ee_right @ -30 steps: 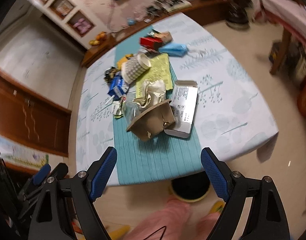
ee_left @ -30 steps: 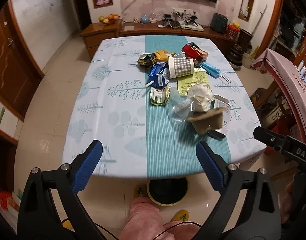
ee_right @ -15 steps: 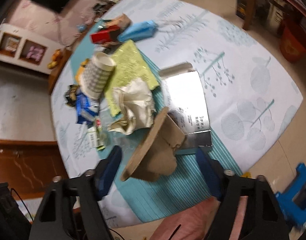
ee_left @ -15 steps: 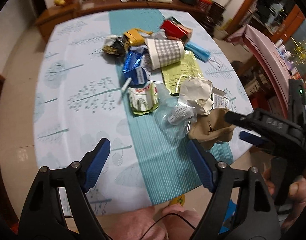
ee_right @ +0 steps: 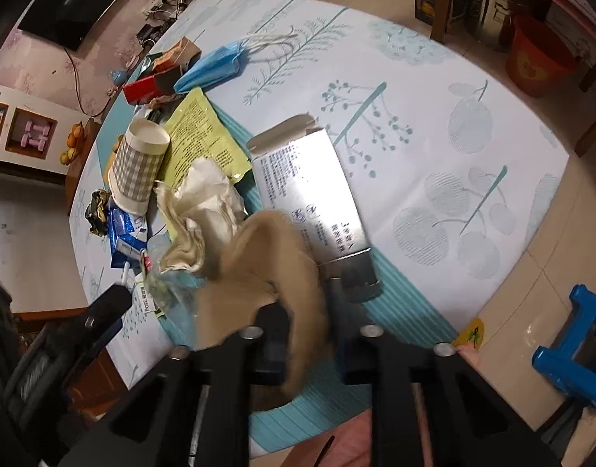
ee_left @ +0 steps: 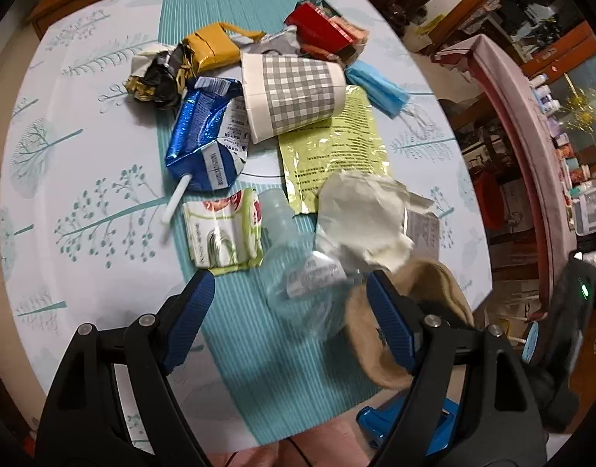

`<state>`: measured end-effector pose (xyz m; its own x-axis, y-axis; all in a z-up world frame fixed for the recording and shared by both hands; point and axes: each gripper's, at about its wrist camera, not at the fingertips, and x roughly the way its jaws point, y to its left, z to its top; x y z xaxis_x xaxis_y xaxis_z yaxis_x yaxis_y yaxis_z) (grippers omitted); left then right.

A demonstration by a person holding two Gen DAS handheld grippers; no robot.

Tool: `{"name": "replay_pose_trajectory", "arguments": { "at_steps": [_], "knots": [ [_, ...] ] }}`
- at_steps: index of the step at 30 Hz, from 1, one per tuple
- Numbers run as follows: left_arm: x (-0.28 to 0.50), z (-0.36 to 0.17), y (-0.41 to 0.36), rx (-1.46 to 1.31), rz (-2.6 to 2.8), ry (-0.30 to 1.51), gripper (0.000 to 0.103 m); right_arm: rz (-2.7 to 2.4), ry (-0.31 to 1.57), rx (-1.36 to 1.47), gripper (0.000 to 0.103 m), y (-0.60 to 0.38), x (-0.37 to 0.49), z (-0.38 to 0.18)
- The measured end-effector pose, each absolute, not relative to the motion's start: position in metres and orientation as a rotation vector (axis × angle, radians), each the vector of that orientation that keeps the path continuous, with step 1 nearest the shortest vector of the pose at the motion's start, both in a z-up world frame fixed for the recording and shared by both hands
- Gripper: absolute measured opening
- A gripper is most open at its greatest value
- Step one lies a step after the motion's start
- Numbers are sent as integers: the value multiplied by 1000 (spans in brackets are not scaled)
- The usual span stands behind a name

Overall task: Collect trash
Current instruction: 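Grasp the brown paper cup sleeve with the right gripper while the left gripper reaches toward the clear plastic bottle, then grasp the clear plastic bottle with the left gripper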

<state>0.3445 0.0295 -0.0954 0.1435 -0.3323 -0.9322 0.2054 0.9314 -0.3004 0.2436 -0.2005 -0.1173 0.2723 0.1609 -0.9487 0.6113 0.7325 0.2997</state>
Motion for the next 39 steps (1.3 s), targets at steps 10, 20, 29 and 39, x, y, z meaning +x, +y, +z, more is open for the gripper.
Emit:
{"name": "replay_pose_trajectory", "arguments": {
  "at_steps": [10,20,29,39],
  "knots": [
    [363,-128,2,-56,-290,1458,76,-360,1214,633,13,-212,234,-90],
    [347,-143,12,-9,-261,1493,70,-292,1213,606,13,-212,225,-84],
    [328,-150,39,-41,-262,1483,71,-246,1238,624,13,-209,215,-91],
    [330,-168,28,19,-283,1533,74,-256,1246,679,13,-220,190,-98]
  ]
}}
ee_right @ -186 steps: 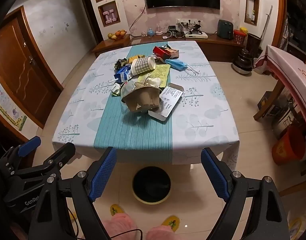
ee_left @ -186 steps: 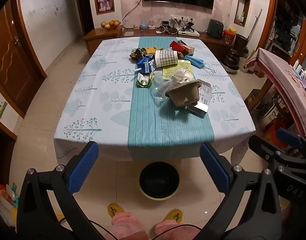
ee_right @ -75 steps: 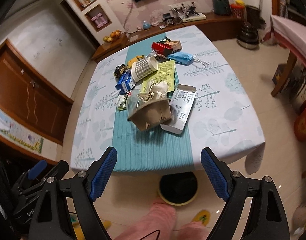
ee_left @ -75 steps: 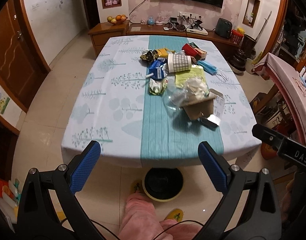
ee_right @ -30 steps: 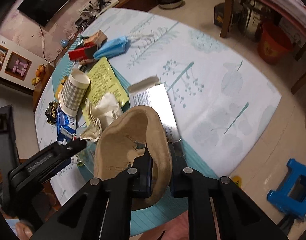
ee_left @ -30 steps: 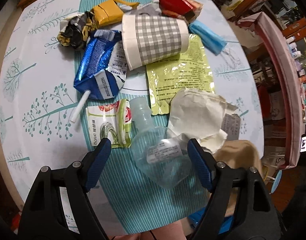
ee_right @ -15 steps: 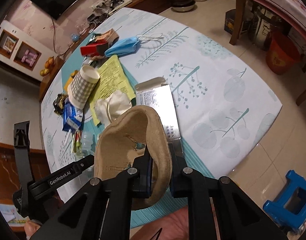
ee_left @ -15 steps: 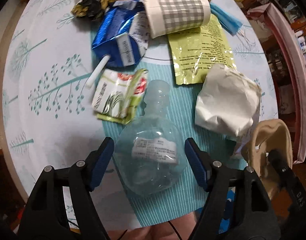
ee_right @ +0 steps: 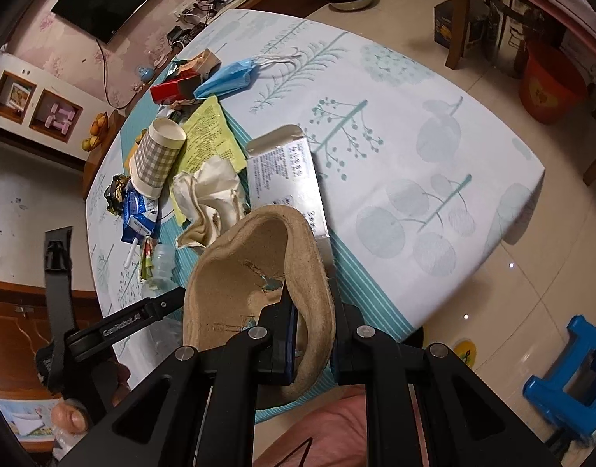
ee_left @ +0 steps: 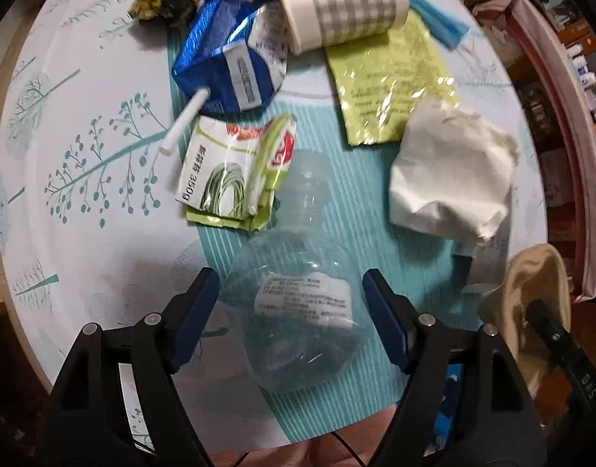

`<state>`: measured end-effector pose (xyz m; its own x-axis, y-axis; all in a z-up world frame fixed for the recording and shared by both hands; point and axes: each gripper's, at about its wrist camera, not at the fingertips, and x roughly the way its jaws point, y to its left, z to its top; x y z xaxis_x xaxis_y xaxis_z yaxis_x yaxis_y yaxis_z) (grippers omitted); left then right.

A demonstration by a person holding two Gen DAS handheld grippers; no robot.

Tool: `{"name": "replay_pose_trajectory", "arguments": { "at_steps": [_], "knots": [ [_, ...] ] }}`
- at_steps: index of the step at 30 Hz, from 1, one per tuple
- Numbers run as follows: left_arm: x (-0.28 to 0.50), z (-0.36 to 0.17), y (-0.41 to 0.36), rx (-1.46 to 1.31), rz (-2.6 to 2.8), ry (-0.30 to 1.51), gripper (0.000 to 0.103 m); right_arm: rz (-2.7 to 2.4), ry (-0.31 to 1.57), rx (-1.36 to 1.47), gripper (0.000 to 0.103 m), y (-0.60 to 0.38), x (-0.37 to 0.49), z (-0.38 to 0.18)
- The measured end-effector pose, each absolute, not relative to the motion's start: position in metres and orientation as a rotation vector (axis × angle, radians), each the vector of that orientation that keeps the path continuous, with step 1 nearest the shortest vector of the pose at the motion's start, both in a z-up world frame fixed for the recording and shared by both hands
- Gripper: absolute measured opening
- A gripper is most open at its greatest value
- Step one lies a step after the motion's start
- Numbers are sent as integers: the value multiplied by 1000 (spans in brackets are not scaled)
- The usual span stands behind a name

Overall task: Collect trash
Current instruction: 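Grasp the clear plastic bottle with the left gripper, then lower both tools over the black bin and open both grippers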

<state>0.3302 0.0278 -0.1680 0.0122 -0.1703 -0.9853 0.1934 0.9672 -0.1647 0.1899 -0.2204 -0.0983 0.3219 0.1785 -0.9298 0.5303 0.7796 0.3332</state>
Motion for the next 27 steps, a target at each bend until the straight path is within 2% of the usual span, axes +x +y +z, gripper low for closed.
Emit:
{"name": "replay_pose_trajectory", "arguments": {
  "at_steps": [4,5,8,10,11,12,20,27],
  "knots": [
    [329,-178,27,15,-270,1558,70,-242,1256,685,13,-223,181,-103],
    [328,-179,27,18,-263,1548,62,-235,1258,683,13,-223,180,-103],
    [323,-176,27,1,-274,1534,54,-200,1267,678,13,-224,175,-105],
    [316,-171,33,15,-253,1509,41,-177,1271,676,13,-225,172,-105],
    [313,-170,34,17,-248,1510,28,-163,1274,675,13,-226,170,-105],
    [310,-170,36,5,-245,1519,20,-153,1275,674,13,-227,169,-105],
    [267,-152,40,-92,-174,1470,20,15,1303,597,13,-245,146,-92],
    [186,-126,26,-257,-143,1375,20,141,1348,463,13,-266,107,-90]
  ]
}}
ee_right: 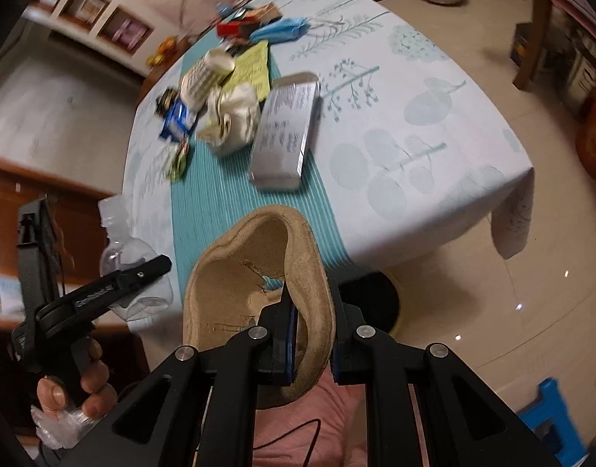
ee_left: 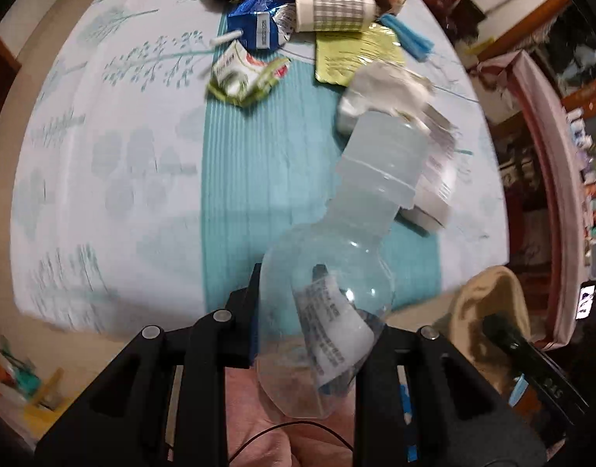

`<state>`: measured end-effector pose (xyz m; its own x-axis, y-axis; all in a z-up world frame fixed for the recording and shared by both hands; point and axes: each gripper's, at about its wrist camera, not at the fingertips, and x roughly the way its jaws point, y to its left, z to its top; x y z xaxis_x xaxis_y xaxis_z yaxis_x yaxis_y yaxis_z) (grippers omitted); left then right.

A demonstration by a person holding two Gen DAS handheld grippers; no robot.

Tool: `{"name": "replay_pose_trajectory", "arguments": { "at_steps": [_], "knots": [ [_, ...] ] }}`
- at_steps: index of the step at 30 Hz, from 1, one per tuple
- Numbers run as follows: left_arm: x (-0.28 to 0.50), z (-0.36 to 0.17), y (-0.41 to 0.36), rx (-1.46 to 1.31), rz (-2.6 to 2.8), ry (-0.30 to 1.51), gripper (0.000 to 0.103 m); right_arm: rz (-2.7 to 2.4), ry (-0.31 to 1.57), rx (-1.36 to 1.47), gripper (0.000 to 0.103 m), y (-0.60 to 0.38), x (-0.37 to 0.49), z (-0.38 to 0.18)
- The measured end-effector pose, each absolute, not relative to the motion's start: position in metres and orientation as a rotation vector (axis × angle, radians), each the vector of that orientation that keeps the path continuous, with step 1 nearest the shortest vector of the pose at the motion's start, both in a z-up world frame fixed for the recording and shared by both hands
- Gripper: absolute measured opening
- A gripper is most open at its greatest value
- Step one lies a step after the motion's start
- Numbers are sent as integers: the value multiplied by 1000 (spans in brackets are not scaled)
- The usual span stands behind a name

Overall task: Collect trash
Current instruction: 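Lower both tools over the black bin and open both grippers, then raise both tools back toward the table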

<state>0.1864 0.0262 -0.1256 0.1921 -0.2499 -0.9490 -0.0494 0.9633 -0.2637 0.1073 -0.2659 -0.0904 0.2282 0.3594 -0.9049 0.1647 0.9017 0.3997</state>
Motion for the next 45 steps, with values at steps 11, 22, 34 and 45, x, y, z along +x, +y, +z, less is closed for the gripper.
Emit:
{"name": "replay_pose_trajectory", "arguments": {
  "at_steps": [11,22,34,45],
  "knots": [
    [42,-147,-21,-228,-165,1219,20,223,1491,329,13,-260,37,-153],
    [14,-282,-32,-143,-191,1294,21,139,1509,188,13,-219,19,-334],
    [51,-419,-16,-120,-124,1283,79,112,1436,253,42,-182,36,-471],
    [31,-383,7,-156,-95,1231,81,133,1374,291,42,-187,10,-393]
  ]
}}
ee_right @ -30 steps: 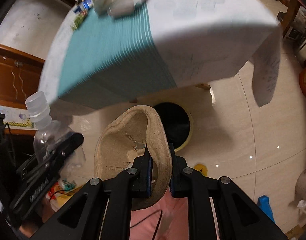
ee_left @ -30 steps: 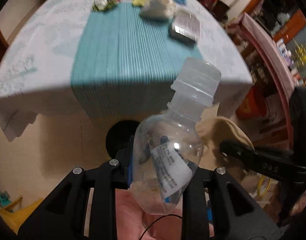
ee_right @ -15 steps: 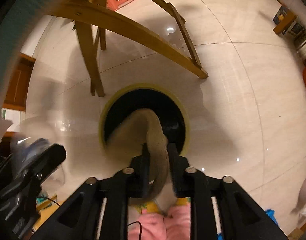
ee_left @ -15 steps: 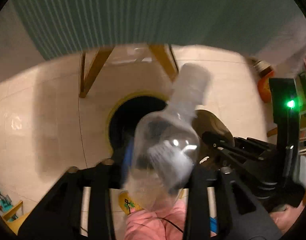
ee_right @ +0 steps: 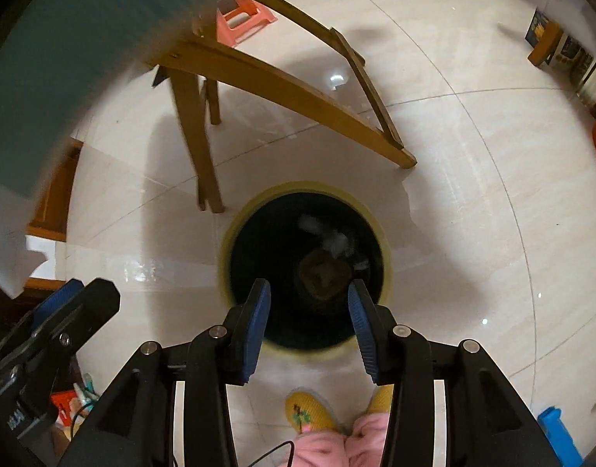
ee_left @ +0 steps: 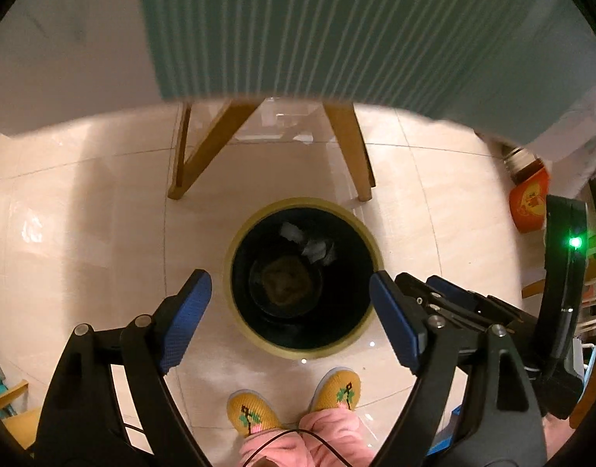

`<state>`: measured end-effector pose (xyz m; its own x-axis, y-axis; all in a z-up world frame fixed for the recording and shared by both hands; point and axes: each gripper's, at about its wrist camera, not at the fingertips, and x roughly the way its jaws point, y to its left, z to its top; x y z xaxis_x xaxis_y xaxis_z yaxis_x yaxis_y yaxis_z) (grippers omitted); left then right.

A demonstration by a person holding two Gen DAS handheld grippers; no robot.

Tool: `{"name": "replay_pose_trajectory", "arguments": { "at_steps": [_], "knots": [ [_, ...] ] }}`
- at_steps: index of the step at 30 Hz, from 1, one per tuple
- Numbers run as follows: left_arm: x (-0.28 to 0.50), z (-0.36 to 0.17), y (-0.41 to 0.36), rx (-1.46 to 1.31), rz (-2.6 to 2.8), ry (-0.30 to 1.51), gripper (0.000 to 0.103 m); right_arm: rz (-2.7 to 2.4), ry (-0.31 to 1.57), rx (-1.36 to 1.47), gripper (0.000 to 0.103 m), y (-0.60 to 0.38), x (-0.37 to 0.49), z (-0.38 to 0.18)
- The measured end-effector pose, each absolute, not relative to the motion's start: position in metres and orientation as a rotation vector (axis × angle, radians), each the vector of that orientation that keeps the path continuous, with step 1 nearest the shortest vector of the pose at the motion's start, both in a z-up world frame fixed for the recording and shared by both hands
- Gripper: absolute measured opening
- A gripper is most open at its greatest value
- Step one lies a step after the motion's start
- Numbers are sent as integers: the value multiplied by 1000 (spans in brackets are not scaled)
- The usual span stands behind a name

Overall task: Collect trash
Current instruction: 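Raise both tools back toward the table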

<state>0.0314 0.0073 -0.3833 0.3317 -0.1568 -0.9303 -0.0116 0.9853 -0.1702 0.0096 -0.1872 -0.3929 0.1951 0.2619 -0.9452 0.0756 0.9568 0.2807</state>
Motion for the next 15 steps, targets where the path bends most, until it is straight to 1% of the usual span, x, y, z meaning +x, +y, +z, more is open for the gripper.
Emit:
{"name": "replay_pose_trajectory", "arguments": {
  "at_steps": [5,11,15],
  "knots": [
    [15,-318,8,-135,-99,1227,81,146,1350,306,44,-193,-1,-313],
    [2,-214,10,-103,-126,1194,81,155,1266,317,55,-201,-10,-195],
    [-2,-149,13,-81,-156,1170,81,154,1191,315,59,-203,-11,-119]
  ]
}}
